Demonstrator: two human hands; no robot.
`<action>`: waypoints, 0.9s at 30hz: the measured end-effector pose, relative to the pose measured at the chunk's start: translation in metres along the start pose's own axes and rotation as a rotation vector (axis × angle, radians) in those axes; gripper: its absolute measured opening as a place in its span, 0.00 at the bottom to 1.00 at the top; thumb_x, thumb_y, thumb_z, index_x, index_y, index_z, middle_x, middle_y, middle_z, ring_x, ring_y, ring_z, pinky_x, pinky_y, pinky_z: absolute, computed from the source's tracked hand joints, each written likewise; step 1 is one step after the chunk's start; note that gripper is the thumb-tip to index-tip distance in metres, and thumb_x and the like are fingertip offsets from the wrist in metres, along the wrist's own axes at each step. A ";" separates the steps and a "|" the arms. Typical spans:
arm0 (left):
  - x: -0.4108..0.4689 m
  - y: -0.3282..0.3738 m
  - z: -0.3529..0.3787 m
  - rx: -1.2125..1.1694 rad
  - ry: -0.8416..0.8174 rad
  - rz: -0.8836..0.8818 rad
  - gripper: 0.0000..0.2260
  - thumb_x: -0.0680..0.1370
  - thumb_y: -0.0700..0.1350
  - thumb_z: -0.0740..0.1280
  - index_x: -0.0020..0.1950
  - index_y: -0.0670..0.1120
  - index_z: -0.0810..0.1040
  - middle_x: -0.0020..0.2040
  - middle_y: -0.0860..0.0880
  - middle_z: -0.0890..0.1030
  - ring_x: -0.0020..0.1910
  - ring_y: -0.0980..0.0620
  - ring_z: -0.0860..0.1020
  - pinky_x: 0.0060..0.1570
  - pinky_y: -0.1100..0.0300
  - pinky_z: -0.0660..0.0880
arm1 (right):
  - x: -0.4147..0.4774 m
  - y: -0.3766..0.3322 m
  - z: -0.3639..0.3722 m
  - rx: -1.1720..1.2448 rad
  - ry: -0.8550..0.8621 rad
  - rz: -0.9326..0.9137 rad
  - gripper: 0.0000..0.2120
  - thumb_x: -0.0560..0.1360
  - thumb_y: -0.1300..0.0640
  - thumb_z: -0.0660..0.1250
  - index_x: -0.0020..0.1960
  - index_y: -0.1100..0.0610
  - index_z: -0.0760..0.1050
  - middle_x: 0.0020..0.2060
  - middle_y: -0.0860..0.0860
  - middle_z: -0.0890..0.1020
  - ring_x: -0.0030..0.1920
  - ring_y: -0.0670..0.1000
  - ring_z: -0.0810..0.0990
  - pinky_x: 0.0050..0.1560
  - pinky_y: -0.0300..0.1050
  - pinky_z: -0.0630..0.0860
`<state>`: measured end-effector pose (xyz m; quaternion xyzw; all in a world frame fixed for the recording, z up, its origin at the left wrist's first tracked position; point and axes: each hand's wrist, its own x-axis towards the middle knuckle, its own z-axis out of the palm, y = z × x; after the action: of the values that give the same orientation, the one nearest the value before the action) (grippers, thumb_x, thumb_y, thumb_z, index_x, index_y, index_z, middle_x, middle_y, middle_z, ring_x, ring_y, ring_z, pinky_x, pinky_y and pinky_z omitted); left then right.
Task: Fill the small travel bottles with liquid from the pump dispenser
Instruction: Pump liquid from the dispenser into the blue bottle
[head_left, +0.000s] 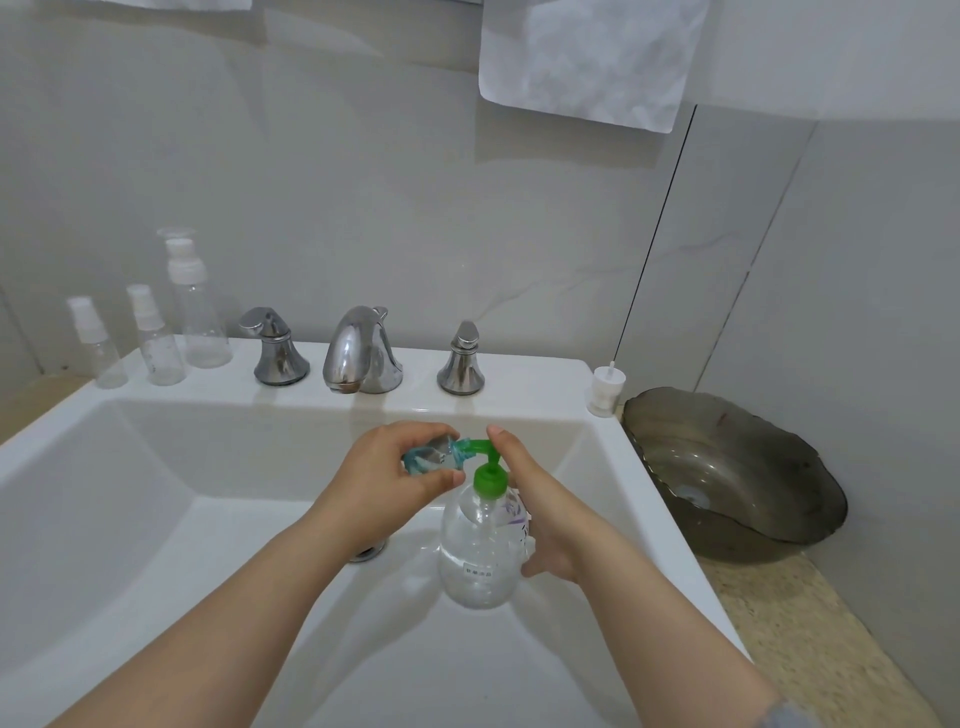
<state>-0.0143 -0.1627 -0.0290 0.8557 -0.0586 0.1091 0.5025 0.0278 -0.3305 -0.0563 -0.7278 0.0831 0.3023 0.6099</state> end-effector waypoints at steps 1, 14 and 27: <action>0.000 0.000 0.000 -0.006 -0.001 -0.001 0.15 0.70 0.43 0.75 0.45 0.63 0.78 0.47 0.56 0.83 0.47 0.59 0.80 0.52 0.60 0.76 | 0.000 0.000 0.000 -0.002 0.001 -0.001 0.47 0.52 0.19 0.62 0.66 0.41 0.73 0.69 0.50 0.72 0.68 0.58 0.69 0.68 0.64 0.61; -0.002 0.000 0.001 -0.051 -0.032 -0.035 0.14 0.69 0.40 0.75 0.44 0.59 0.80 0.44 0.54 0.83 0.43 0.60 0.80 0.45 0.70 0.75 | -0.003 -0.002 -0.001 0.021 0.030 -0.027 0.28 0.67 0.31 0.65 0.59 0.47 0.77 0.60 0.53 0.79 0.59 0.56 0.78 0.60 0.56 0.71; -0.001 0.001 0.001 -0.083 -0.016 -0.023 0.13 0.69 0.40 0.75 0.46 0.57 0.80 0.44 0.55 0.84 0.42 0.61 0.80 0.45 0.71 0.75 | -0.004 -0.002 0.001 -0.041 0.042 0.008 0.41 0.56 0.23 0.60 0.63 0.43 0.74 0.64 0.51 0.75 0.64 0.57 0.72 0.62 0.57 0.63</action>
<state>-0.0158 -0.1639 -0.0286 0.8356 -0.0574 0.0938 0.5382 0.0254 -0.3300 -0.0528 -0.7461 0.0926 0.2913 0.5916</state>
